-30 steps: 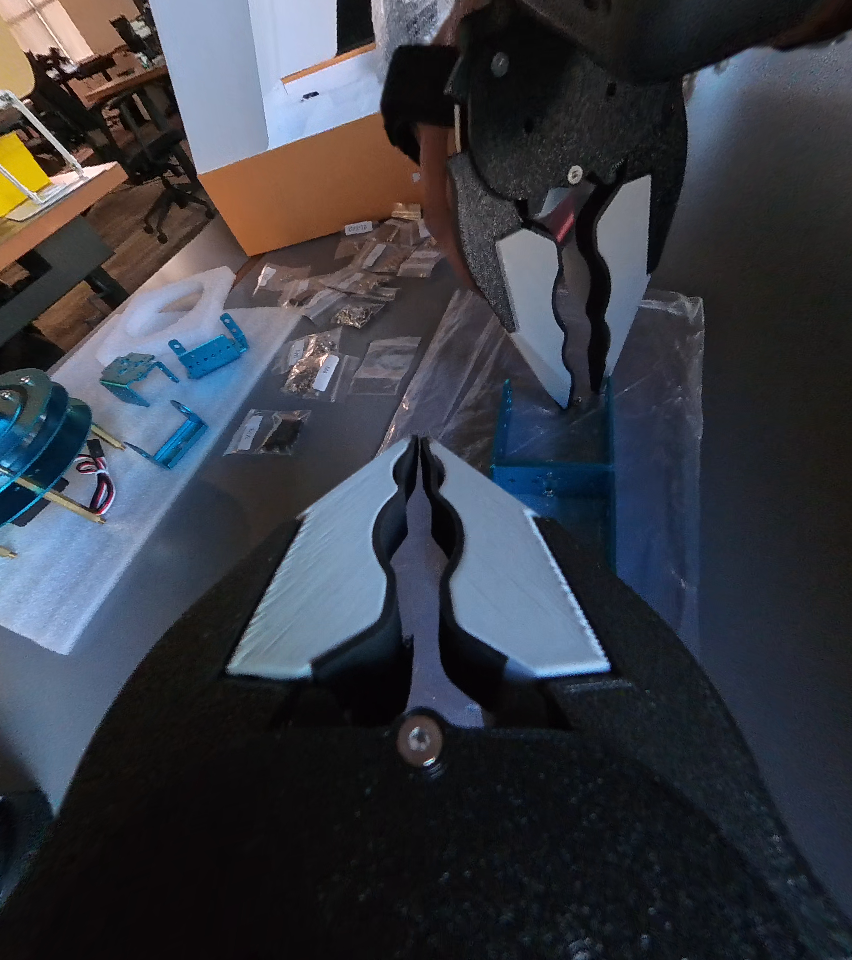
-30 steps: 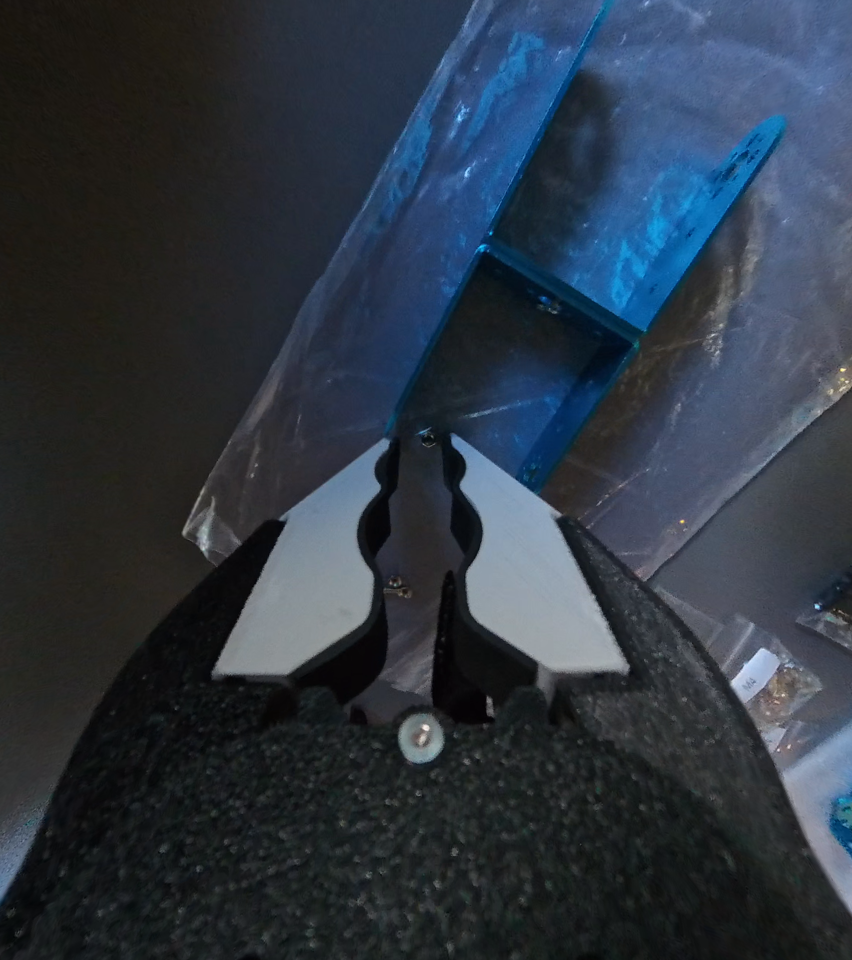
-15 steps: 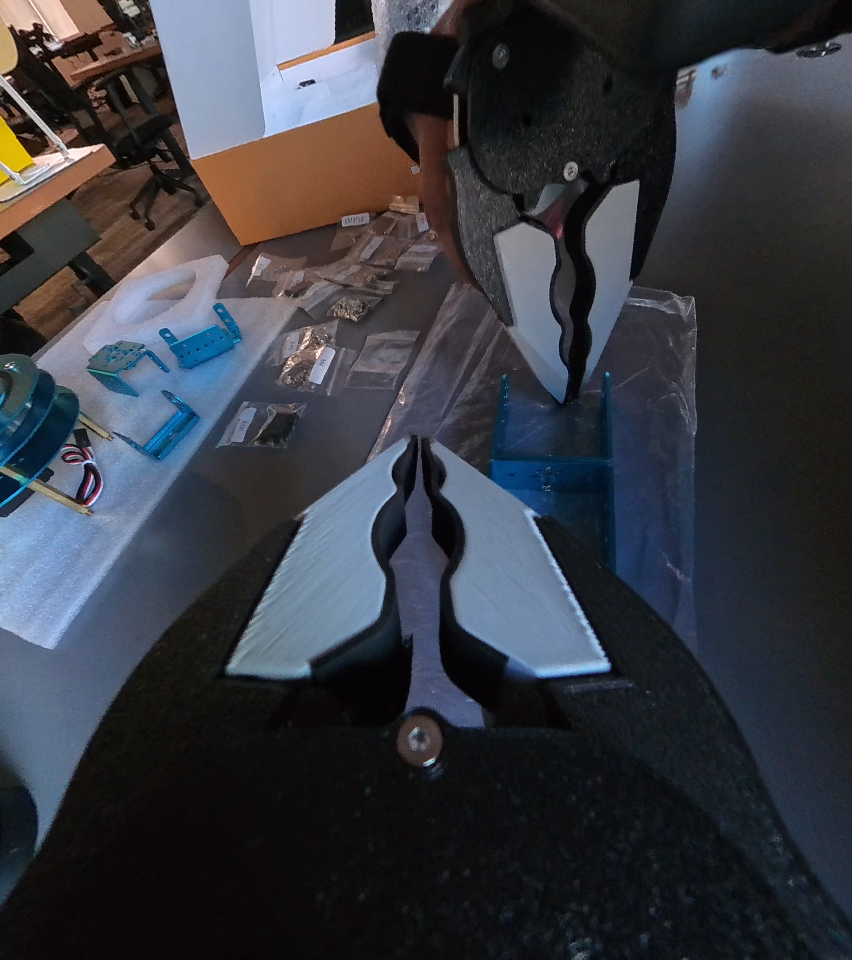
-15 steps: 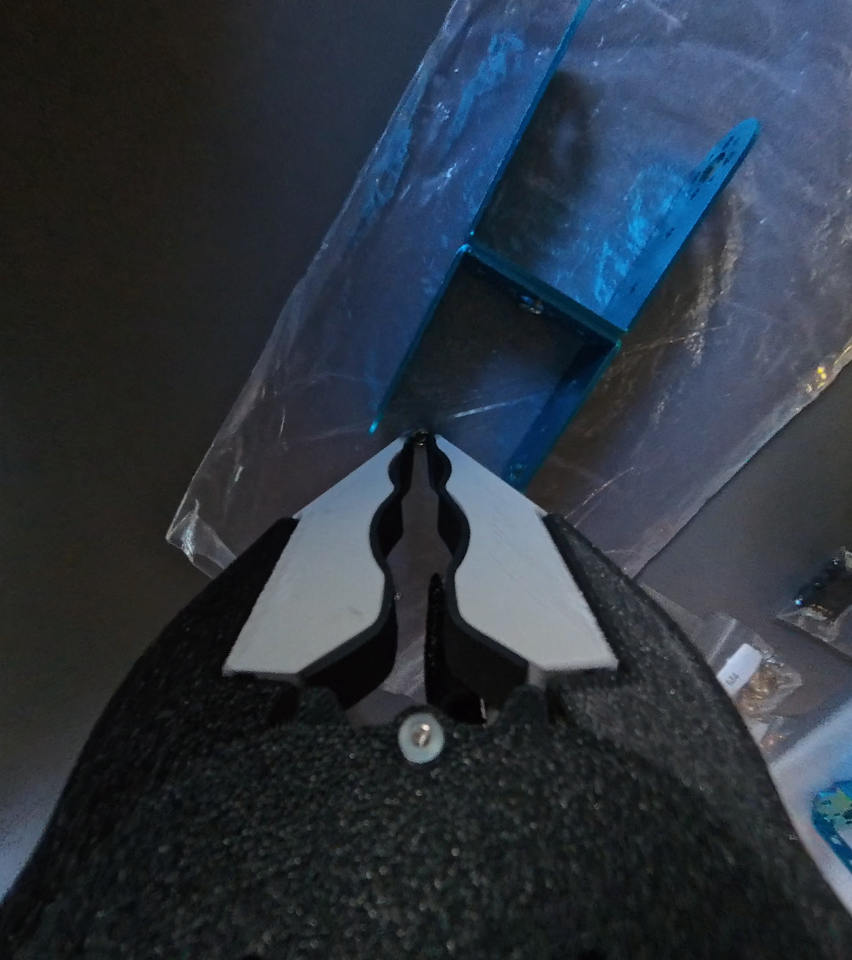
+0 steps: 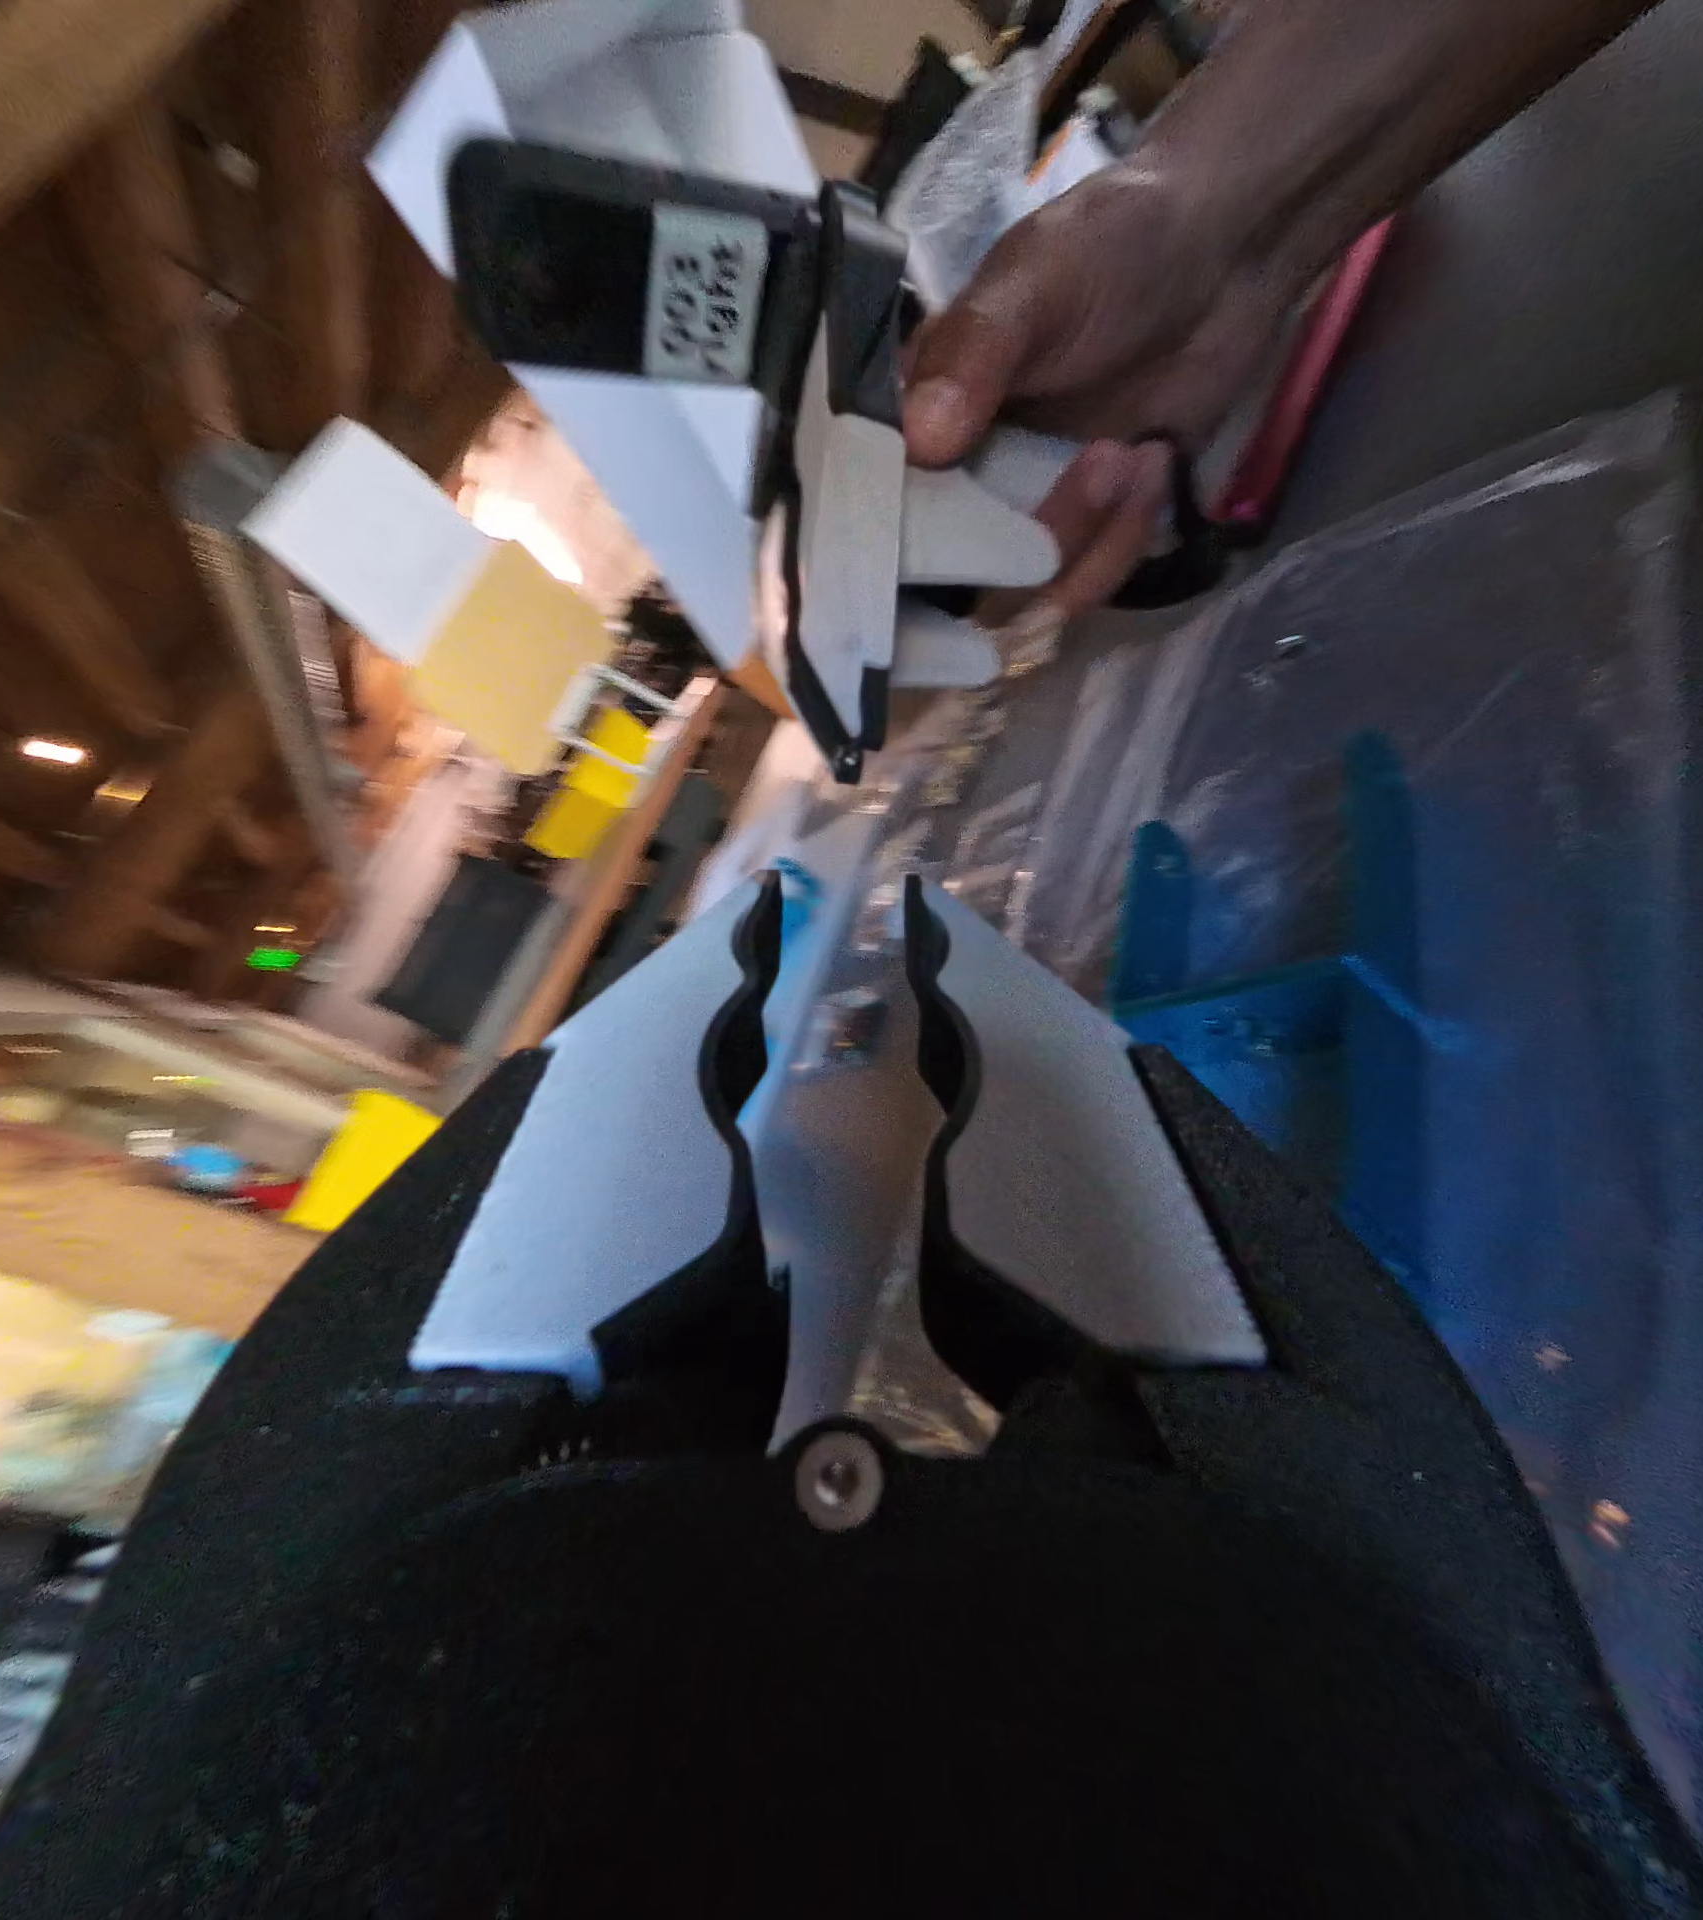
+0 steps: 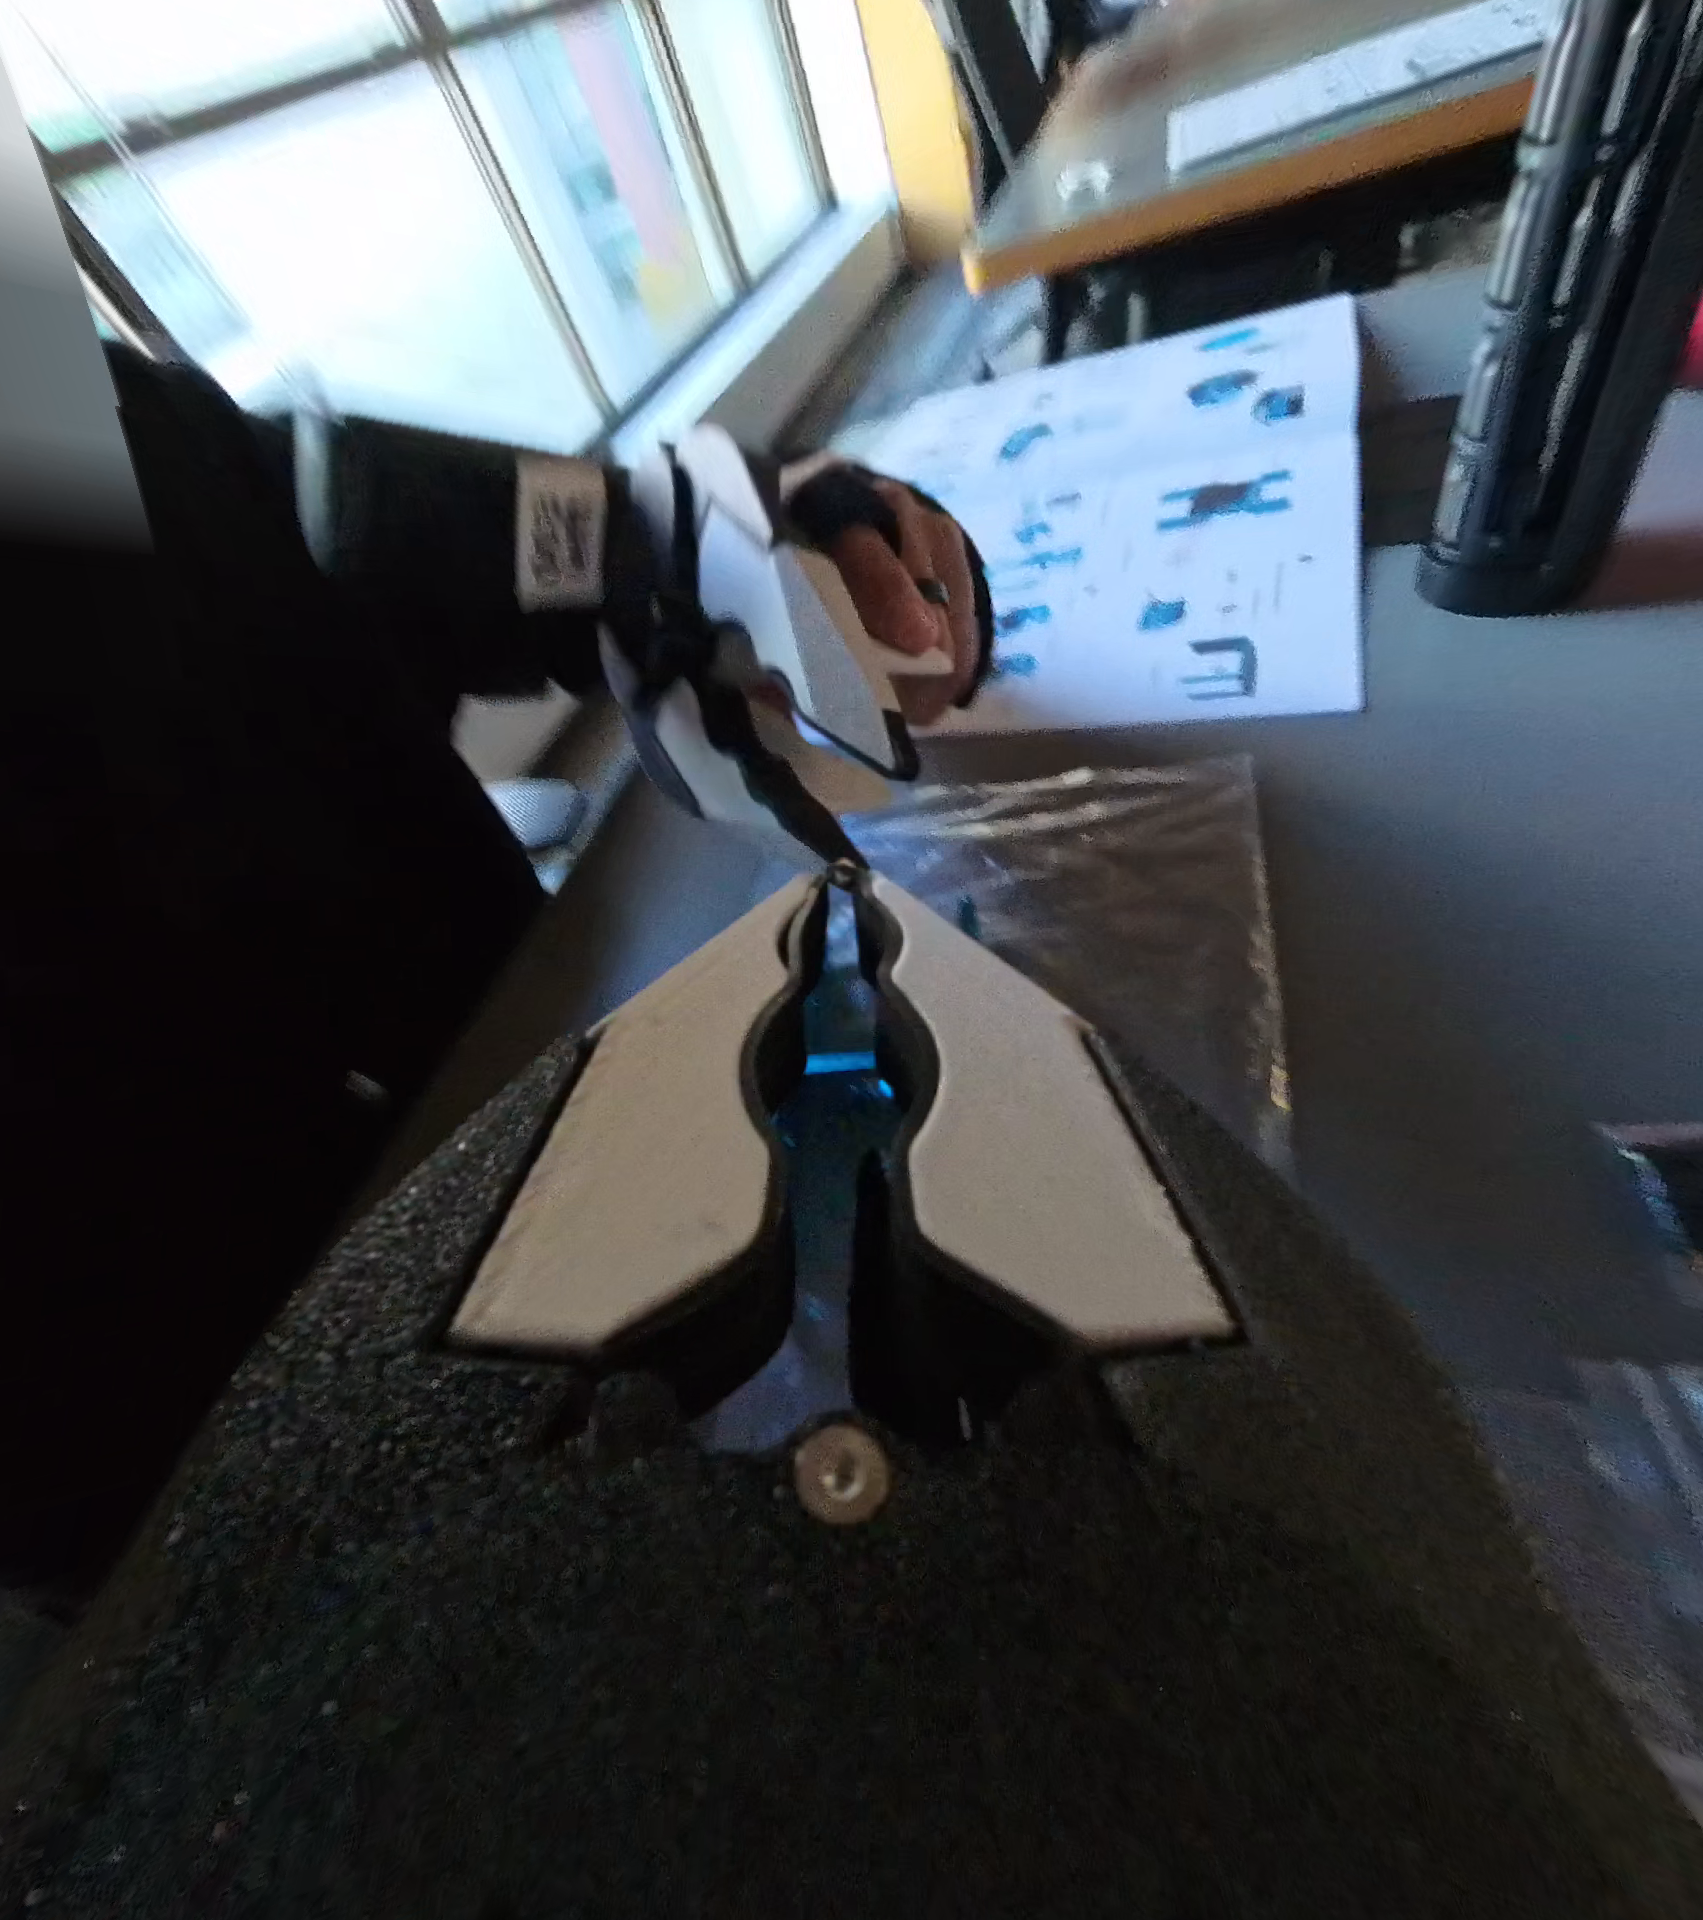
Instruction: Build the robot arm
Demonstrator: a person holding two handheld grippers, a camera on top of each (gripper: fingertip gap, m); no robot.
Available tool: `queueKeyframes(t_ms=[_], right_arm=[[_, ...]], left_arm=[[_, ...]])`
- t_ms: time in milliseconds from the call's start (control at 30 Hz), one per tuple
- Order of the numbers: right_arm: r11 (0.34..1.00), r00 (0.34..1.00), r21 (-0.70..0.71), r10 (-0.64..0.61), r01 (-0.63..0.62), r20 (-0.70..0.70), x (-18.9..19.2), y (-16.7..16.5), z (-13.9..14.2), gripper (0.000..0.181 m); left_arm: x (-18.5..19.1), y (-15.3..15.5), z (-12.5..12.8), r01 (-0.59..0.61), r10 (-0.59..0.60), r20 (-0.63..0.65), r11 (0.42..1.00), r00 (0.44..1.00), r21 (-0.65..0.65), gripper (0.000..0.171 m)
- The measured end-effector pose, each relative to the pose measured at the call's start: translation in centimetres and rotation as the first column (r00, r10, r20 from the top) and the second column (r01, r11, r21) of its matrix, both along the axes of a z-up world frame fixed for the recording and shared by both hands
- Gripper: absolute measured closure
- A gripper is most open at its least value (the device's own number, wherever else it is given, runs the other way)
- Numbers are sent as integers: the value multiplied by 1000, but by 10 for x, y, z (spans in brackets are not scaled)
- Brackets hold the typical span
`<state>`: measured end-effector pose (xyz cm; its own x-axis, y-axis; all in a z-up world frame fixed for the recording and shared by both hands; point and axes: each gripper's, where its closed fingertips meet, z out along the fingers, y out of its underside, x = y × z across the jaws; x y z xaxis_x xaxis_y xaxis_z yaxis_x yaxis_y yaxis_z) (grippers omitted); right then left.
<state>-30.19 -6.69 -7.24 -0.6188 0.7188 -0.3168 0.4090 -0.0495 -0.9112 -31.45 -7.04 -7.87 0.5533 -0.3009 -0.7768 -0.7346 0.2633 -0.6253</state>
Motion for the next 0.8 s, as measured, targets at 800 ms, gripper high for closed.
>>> queueKeyframes(t_ms=[800], right_arm=[[930, 996, -356, 86, -90, -29, -9, -25, 25, 177]], left_arm=[[10, -12, 33, -102, 180, -154, 904, 971, 415, 159]])
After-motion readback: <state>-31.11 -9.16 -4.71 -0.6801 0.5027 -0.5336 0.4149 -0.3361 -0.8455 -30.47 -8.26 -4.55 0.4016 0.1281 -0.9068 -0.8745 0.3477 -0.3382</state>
